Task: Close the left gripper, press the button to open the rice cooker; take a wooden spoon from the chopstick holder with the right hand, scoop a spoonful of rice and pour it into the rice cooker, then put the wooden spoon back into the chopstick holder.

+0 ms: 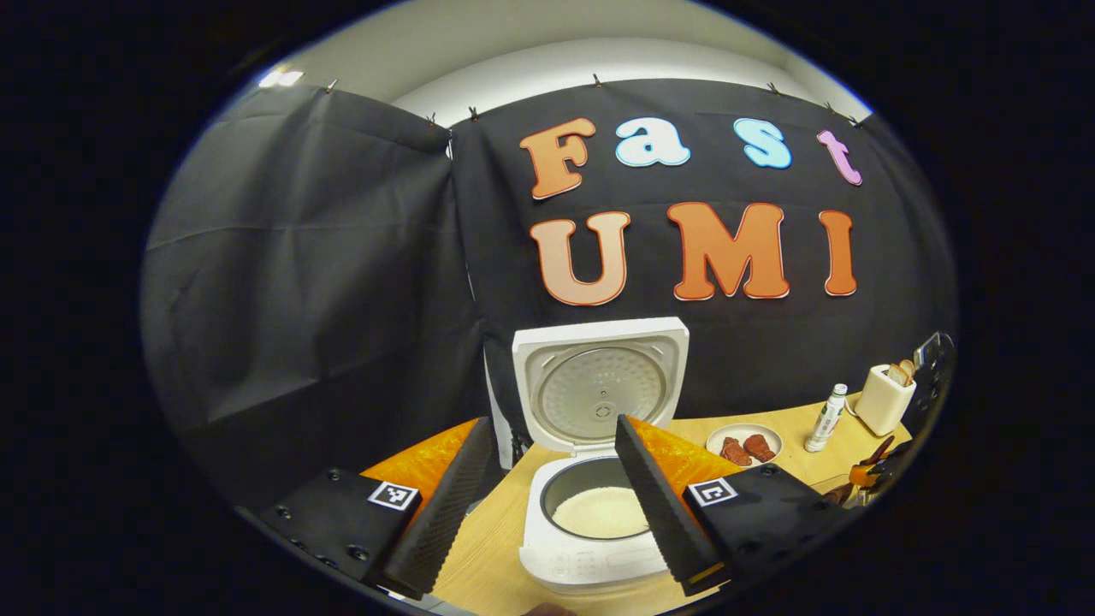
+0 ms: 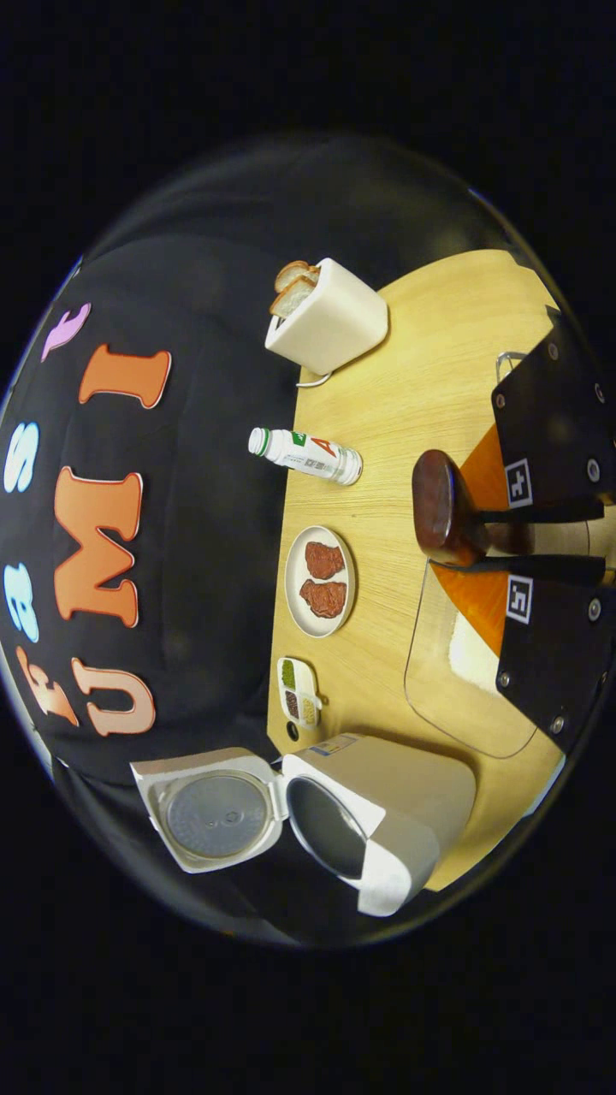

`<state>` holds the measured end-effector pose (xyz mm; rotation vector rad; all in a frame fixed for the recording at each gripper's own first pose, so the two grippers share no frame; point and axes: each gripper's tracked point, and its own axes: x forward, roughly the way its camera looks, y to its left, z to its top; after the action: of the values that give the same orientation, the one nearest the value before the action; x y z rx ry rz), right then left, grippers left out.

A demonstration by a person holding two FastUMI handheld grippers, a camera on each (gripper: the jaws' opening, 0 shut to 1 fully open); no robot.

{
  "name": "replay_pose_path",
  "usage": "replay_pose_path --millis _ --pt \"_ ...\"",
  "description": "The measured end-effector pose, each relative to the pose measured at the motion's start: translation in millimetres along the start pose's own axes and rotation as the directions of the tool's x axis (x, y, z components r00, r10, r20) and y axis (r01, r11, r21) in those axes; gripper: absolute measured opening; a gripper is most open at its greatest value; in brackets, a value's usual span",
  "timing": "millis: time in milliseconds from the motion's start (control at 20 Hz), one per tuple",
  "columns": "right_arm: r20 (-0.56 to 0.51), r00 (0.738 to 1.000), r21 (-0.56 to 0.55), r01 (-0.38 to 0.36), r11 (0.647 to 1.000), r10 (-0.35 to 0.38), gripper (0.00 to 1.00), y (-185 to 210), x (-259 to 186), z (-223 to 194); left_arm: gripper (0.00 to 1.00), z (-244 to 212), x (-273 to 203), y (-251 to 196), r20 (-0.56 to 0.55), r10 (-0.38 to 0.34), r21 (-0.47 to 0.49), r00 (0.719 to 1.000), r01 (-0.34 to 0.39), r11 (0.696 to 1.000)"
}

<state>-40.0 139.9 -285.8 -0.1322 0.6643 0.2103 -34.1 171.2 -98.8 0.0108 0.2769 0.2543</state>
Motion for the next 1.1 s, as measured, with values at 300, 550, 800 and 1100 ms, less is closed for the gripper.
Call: replay_pose_path --millis 300,550,800,1100 --pt "0.058 0.995 -0.109 0.083 0.991 -0.077 0.15 9.2 15.1 -14.8 0.94 3.2 -5.5 10.5 -0.006 0.028 0.037 1.0 -0.027 0.999" --pt "0.102 0.993 -0.224 0.081 0.971 -0.059 0.14 32.8 15.6 -18.1 0.99 0.1 -3.6 8.2 -0.02 0.012 0.052 1.0 -0.011 0.999" --pt "0.121 0.993 -0.296 0.029 0.955 0.008 0.14 64.2 8.7 -26.2 0.99 -3.8 -0.6 8.5 -0.03 0.002 0.07 1.0 0.001 0.998" --pt "0.112 0.987 -0.174 -0.098 0.98 0.118 0.14 105.4 -3.1 -20.4 0.99 -12.1 1.7 32.0 -0.049 0.031 0.063 0.998 -0.028 0.998"
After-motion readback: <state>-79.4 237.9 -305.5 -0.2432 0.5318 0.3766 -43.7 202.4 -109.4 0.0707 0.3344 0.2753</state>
